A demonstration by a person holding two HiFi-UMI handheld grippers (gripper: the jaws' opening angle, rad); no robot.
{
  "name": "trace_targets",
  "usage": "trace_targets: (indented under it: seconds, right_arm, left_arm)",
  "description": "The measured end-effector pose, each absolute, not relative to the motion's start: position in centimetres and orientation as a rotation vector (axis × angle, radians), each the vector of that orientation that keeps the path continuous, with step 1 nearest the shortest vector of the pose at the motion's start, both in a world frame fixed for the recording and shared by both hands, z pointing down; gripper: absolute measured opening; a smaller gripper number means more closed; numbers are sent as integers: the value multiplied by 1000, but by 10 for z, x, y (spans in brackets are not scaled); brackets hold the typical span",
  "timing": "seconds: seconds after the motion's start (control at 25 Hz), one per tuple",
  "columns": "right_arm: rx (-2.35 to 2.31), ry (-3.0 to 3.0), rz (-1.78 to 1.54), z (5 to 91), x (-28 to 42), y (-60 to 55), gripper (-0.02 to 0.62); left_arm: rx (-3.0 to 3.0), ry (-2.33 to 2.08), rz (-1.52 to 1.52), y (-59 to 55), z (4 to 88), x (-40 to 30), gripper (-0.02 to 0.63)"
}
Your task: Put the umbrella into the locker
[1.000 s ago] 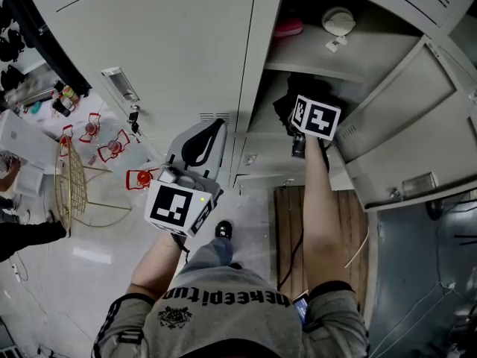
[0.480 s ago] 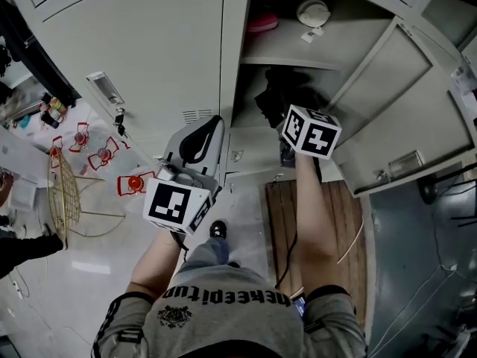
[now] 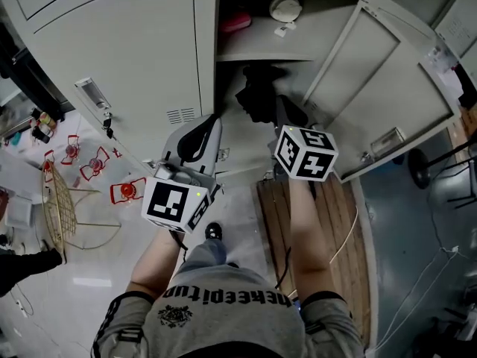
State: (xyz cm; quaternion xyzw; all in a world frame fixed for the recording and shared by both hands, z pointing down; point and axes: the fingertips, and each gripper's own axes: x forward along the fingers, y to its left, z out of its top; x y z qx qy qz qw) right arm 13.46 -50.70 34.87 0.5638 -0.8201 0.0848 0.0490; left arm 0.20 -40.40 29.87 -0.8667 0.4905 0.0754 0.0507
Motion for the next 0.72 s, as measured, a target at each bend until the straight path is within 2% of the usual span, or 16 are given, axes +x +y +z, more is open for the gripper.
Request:
trace_targets:
  seconds: [0.72]
  right_arm:
    - [1907, -2553, 75, 299, 174, -405, 2]
  left_arm:
    - [-2667, 1385, 286, -367, 276, 35, 3]
